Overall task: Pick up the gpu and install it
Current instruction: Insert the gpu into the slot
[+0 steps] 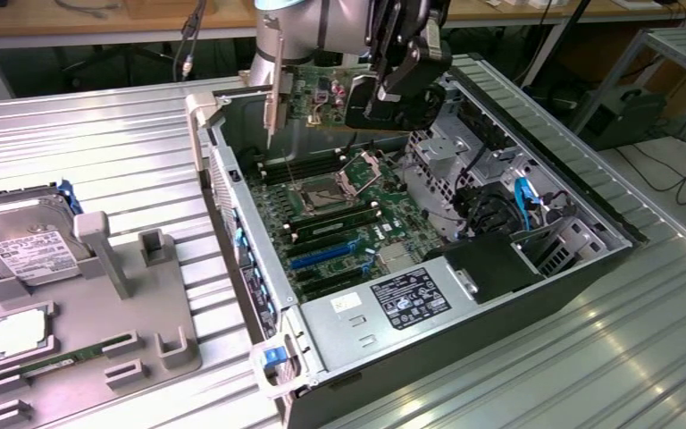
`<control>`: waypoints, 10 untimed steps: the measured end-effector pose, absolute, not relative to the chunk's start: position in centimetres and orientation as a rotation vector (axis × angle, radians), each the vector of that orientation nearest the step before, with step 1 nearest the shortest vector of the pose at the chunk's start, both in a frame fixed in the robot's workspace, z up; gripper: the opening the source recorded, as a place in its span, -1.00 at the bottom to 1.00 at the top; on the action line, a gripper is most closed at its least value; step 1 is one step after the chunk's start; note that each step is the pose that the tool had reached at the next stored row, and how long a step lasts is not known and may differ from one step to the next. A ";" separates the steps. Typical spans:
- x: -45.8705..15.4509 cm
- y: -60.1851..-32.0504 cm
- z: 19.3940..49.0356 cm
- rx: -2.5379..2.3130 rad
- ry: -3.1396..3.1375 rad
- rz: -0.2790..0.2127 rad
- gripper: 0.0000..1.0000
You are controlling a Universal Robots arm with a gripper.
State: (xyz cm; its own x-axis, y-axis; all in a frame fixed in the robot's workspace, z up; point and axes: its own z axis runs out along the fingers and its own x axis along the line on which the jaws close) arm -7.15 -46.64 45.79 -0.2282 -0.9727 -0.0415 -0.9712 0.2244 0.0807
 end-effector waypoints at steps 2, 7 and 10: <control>-7.1 -46.6 45.7 1.956 -2.434 -0.136 -0.44; -7.2 -46.6 45.3 1.994 -2.425 -0.115 -0.44; -7.2 -46.6 45.1 2.006 -2.432 -0.099 -0.44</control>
